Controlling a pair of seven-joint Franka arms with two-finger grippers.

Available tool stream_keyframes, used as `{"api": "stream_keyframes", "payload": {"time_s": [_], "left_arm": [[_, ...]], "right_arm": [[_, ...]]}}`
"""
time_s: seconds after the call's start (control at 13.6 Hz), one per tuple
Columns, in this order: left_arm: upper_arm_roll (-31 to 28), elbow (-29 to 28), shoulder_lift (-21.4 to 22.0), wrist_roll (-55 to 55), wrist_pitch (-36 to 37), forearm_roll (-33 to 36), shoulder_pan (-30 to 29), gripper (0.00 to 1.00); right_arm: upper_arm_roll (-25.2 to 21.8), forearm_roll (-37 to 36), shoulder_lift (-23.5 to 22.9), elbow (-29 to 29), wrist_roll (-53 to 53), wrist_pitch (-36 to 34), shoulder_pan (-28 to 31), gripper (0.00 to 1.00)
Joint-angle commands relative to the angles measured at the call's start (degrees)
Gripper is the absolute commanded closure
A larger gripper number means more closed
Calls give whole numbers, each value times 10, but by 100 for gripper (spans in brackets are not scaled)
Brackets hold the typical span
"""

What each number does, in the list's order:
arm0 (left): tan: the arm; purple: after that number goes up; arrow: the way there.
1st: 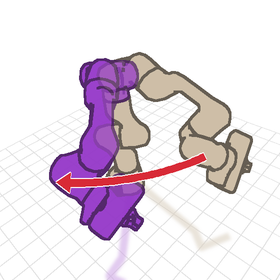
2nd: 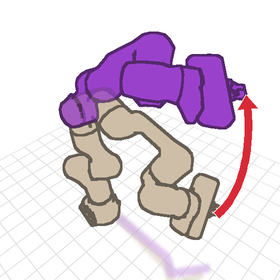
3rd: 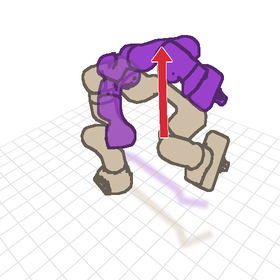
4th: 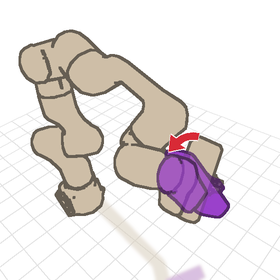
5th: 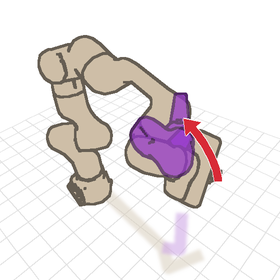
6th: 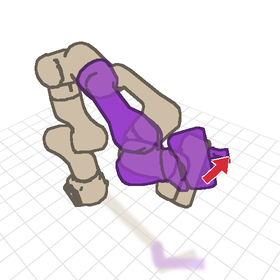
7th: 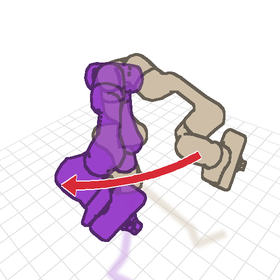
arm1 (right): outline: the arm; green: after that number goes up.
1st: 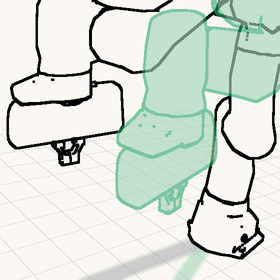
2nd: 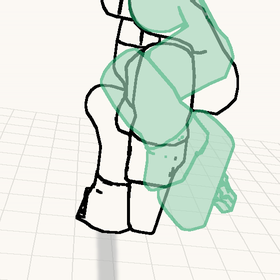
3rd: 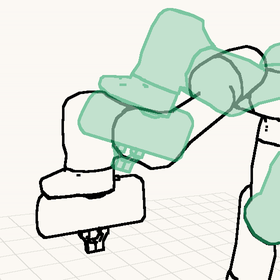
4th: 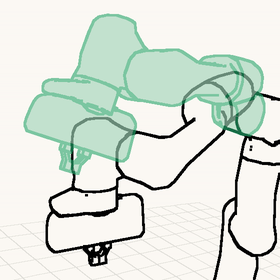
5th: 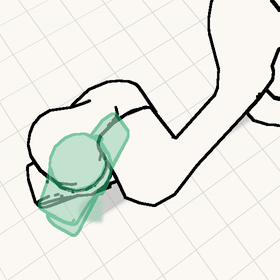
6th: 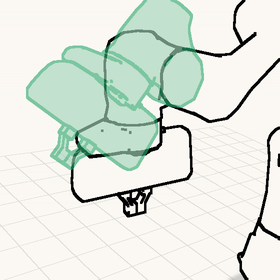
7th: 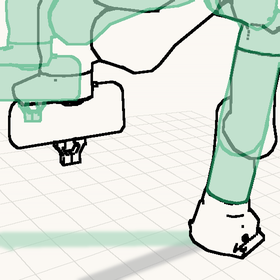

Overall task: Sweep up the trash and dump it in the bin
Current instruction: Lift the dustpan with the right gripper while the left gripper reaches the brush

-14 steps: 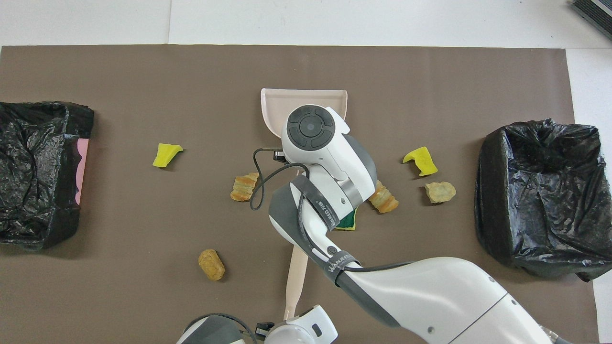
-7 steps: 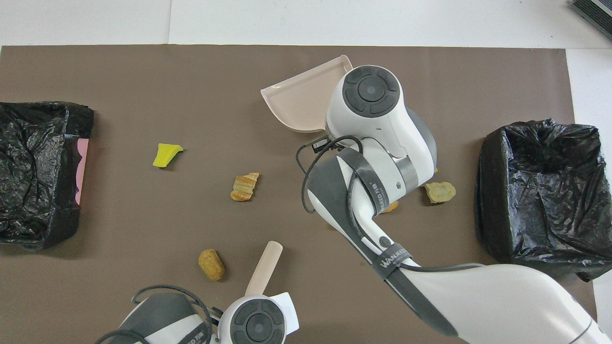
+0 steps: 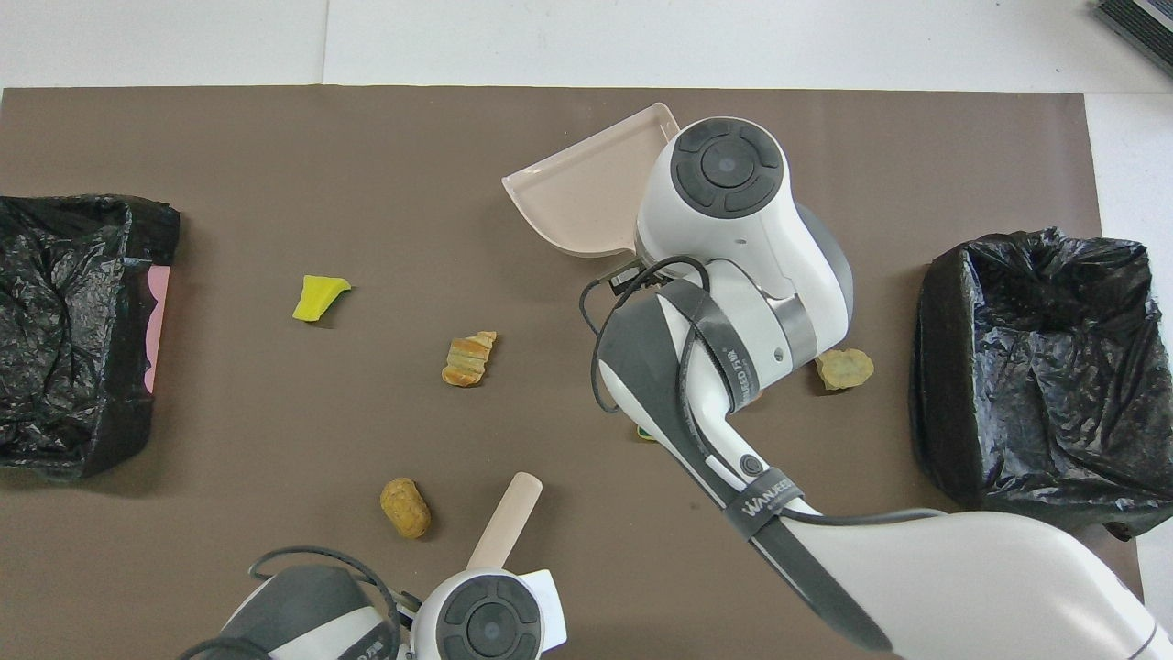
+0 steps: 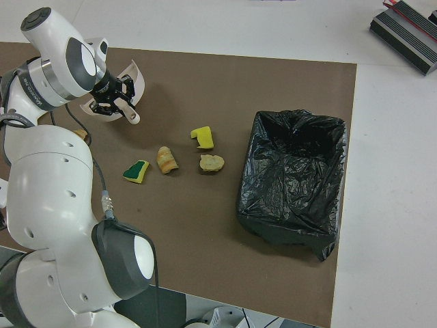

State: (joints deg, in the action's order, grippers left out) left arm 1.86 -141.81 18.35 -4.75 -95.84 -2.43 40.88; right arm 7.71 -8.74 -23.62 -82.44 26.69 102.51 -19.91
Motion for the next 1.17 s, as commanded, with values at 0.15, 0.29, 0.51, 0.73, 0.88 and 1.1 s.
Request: {"api": "stream_keyframes", "payload": {"time_s": [0.15,0.29,0.51,0.73,0.88,1.1], "left_arm": [[4,-63,45,-105,-4,7,-77,100],[4,-67,43,-144,-9,7,-109,100],[4,-62,28,-183,-56,16,-147,100],[4,-49,1,-186,-115,31,-171,100],[3,-18,-32,-193,-144,31,-189,100],[3,39,-85,-240,-176,44,-236,100]], "right_arm": [[4,-19,80,-135,229,9,2,100],[5,-17,110,-197,256,19,8,100],[5,-17,140,-269,339,81,0,100],[5,-17,145,-284,339,96,-1,100],[5,-17,143,-286,338,106,-2,100],[5,-17,142,-289,338,117,-1,100]]}}
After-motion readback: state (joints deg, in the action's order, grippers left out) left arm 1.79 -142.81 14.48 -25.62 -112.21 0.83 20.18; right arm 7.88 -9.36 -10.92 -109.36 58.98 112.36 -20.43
